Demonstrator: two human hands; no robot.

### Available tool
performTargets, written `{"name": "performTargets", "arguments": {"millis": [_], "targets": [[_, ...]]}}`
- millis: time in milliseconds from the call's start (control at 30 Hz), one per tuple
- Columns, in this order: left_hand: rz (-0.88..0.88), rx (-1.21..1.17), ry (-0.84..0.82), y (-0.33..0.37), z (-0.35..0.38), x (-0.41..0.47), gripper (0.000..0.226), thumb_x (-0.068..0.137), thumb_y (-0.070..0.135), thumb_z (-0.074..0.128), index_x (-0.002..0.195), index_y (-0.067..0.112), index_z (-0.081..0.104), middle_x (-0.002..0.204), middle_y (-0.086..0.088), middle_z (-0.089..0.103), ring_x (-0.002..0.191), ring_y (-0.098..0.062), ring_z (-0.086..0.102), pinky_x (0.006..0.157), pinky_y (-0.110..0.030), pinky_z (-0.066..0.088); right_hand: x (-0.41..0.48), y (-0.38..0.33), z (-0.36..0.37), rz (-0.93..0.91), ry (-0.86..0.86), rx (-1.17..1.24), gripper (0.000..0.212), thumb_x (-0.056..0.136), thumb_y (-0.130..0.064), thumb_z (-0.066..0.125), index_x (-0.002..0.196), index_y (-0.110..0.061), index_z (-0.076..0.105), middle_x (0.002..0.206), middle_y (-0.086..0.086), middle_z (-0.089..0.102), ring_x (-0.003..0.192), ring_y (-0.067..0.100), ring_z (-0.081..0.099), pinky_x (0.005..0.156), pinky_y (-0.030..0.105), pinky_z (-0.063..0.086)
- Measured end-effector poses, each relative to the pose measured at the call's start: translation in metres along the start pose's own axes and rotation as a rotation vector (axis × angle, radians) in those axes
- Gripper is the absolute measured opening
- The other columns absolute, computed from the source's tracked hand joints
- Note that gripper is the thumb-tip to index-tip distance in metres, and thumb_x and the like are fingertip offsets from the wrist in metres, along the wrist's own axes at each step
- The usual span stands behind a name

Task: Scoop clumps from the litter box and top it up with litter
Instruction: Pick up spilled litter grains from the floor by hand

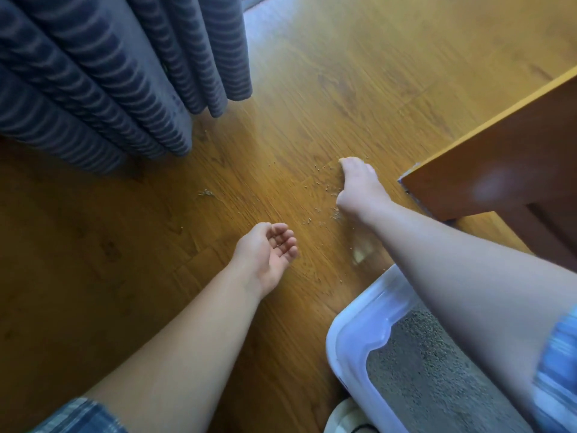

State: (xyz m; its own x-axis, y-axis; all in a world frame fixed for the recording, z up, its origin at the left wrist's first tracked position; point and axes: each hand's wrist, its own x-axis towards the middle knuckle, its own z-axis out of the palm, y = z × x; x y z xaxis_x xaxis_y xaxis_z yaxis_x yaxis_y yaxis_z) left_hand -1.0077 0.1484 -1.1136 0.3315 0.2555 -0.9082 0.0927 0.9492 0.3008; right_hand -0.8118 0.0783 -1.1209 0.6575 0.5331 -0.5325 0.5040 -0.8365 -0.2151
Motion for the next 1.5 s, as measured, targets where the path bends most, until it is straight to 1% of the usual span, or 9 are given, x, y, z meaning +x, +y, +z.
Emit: {"name": "performTargets", "arguments": {"millis": [100,267,367,533,767,1100,1233,1333,1500], "targets": [[0.006,0.015,0.012,0.002,0.0,-0.002,0.026,0.099,0.017,0.038,0.094,0.005,0.06,0.084,-0.011,0.059,0.075,-0.021,0.056,0.063,-0.031,0.052,-0.019,-0.019,0.025,-0.02,-0.108,-0.12,0.086,0.09,-0.013,0.051,0.158,-0.008,-0.001,0.166,0.01,-0.011,0.153,0.027,-0.01,0.124,0.041,0.008],[0.01,0.032,0.012,0.0,0.008,-0.004,0.027,0.099,0.014,0.037,0.087,0.004,0.059,0.08,-0.011,0.058,0.072,-0.021,0.055,0.064,-0.031,0.05,-0.078,-0.03,0.054,-0.209,-0.301,-0.229,0.078,0.098,-0.019,0.045,0.158,-0.003,-0.002,0.164,0.014,-0.017,0.153,0.027,-0.012,0.124,0.045,0.013],[-0.003,0.037,0.012,-0.006,0.01,-0.007,0.028,0.099,0.014,0.036,0.084,0.005,0.058,0.077,-0.011,0.057,0.068,-0.021,0.054,0.063,-0.03,0.049,-0.082,-0.015,0.049,-0.269,-0.316,-0.225,0.075,0.095,-0.018,0.046,0.159,-0.011,0.009,0.167,0.001,-0.007,0.154,0.017,0.0,0.122,0.043,0.023],[-0.025,0.049,0.026,-0.013,0.007,-0.011,0.028,0.099,0.014,0.036,0.085,0.005,0.058,0.078,-0.011,0.057,0.069,-0.021,0.055,0.064,-0.031,0.05,-0.054,-0.004,0.019,-0.263,-0.105,-0.1,0.053,0.082,-0.007,0.045,0.13,-0.023,0.059,0.141,-0.004,0.052,0.13,0.022,0.05,0.104,0.04,0.046],[-0.006,0.066,0.042,-0.016,-0.001,-0.019,0.027,0.1,0.017,0.038,0.095,0.004,0.061,0.086,-0.013,0.059,0.077,-0.022,0.058,0.066,-0.033,0.052,0.014,-0.02,0.003,-0.213,-0.078,-0.022,0.087,0.082,0.005,0.044,0.16,-0.016,0.01,0.168,-0.003,0.002,0.153,0.01,0.002,0.124,0.03,0.01],[0.021,0.006,0.012,-0.006,-0.005,-0.01,0.026,0.1,0.016,0.038,0.091,0.003,0.06,0.083,-0.012,0.058,0.075,-0.023,0.056,0.065,-0.032,0.05,-0.058,-0.012,0.026,-0.38,-0.117,-0.098,0.073,0.086,-0.007,0.046,0.155,-0.023,0.031,0.164,-0.009,0.022,0.149,0.012,0.025,0.118,0.032,0.03],[0.021,0.005,-0.018,-0.009,-0.004,-0.009,0.024,0.099,0.015,0.04,0.09,0.004,0.059,0.08,-0.011,0.059,0.073,-0.022,0.057,0.064,-0.033,0.051,0.01,0.02,-0.015,-0.09,0.038,-0.061,0.078,0.085,-0.005,0.043,0.158,-0.019,0.021,0.166,-0.004,0.013,0.152,0.012,0.012,0.123,0.033,0.019],[0.016,0.002,-0.015,-0.011,-0.001,-0.013,0.024,0.099,0.014,0.039,0.089,0.003,0.059,0.078,-0.011,0.058,0.072,-0.022,0.056,0.066,-0.032,0.05,0.026,0.026,-0.017,0.072,-0.024,-0.094,0.078,0.089,-0.007,0.041,0.159,-0.008,0.007,0.167,0.006,-0.002,0.154,0.019,0.002,0.124,0.034,0.01],[0.004,0.036,-0.001,-0.011,0.01,-0.013,0.027,0.1,0.015,0.037,0.089,0.003,0.059,0.08,-0.012,0.057,0.073,-0.022,0.056,0.066,-0.032,0.051,-0.037,-0.01,0.032,-0.182,-0.083,-0.066,0.077,0.092,-0.006,0.047,0.159,-0.008,0.009,0.167,0.004,-0.004,0.154,0.016,0.001,0.124,0.035,0.015]]}}
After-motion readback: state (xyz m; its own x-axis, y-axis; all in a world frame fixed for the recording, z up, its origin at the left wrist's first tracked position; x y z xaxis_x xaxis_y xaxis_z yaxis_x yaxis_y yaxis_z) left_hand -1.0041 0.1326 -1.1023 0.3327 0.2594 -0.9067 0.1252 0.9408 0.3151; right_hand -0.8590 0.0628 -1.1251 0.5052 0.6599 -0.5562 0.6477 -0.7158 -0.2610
